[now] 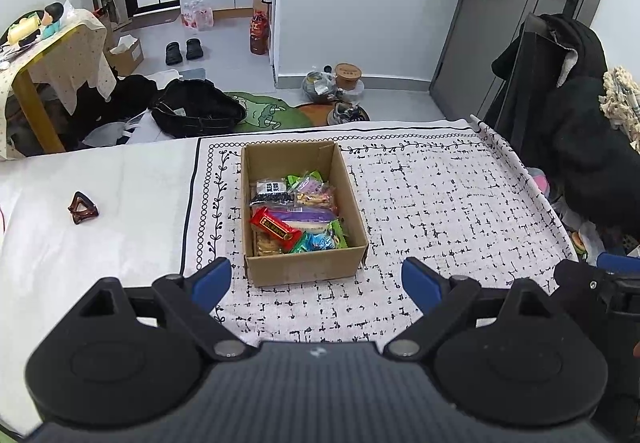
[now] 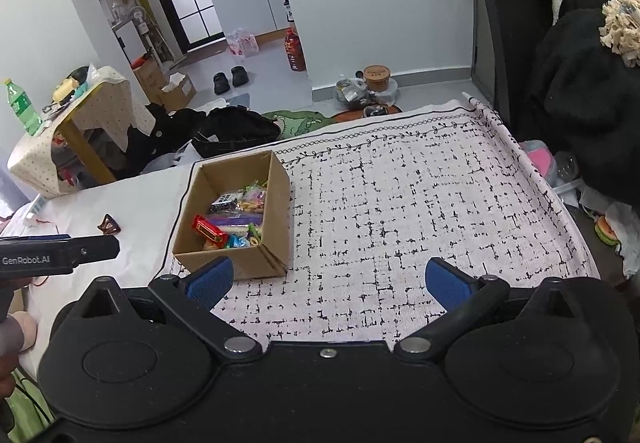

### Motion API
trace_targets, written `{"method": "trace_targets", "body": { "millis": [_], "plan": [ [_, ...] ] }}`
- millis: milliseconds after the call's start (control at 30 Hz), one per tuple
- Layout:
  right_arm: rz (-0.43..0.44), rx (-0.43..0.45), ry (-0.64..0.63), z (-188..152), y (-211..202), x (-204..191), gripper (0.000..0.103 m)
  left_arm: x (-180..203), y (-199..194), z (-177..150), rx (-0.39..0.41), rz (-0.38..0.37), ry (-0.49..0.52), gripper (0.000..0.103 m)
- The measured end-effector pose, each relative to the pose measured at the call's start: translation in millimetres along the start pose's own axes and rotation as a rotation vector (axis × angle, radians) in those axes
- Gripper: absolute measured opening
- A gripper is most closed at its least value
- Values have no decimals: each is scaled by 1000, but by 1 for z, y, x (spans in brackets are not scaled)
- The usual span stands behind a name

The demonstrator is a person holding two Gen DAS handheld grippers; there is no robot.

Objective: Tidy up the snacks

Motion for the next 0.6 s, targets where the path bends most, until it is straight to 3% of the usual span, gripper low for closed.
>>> {"method": "trace_targets", "body": {
  "millis": [600],
  "plan": [
    [18,18,-16,2,-10,-1,103,7,-7,0,13,0,7,91]
  ]
}}
Point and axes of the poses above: each gripper's, at about its wrist camera, not at the fingertips, and y roughly the way its jaws point, x to its right, z to its top, the point moved 5 cm from there along y, roughly the way its jaws point, and after that the axes turned 13 degrees about -z, right-handed, at the moved point
